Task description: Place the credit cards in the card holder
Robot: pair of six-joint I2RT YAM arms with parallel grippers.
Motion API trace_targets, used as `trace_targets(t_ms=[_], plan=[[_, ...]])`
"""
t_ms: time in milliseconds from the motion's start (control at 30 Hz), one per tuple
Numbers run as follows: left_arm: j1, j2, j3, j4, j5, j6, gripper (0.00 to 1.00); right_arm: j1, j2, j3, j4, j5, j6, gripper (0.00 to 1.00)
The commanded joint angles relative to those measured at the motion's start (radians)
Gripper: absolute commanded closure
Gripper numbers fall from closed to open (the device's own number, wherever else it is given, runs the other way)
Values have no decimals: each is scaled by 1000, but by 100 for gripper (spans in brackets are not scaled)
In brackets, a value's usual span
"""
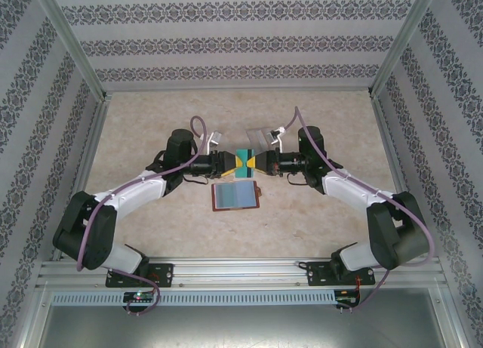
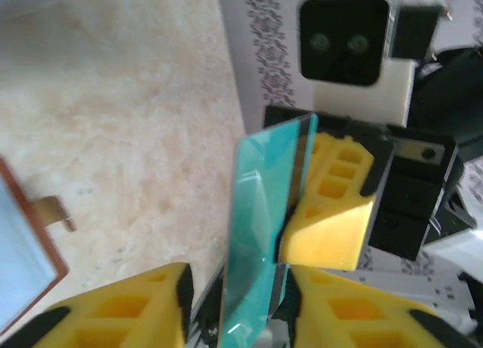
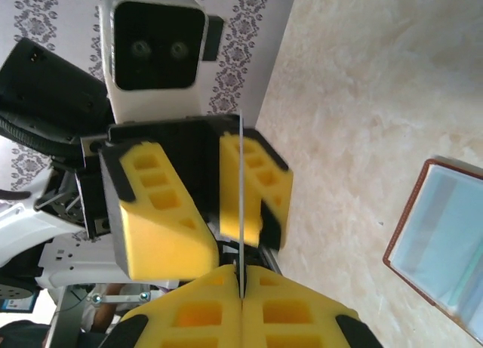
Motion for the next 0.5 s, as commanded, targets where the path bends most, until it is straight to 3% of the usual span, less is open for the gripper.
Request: trace_targets(t_ms=[0,233,467], plan=[[37,-81,-17,-214,-117,137,58,20,24,10,-151,44,-152,100],[58,-102,-74,-465,-305,296,48,72,176,-4,-188,111,-235,100],[51,-71,-146,-467,-435,288,43,109,322,49,-226,173,-268,100]])
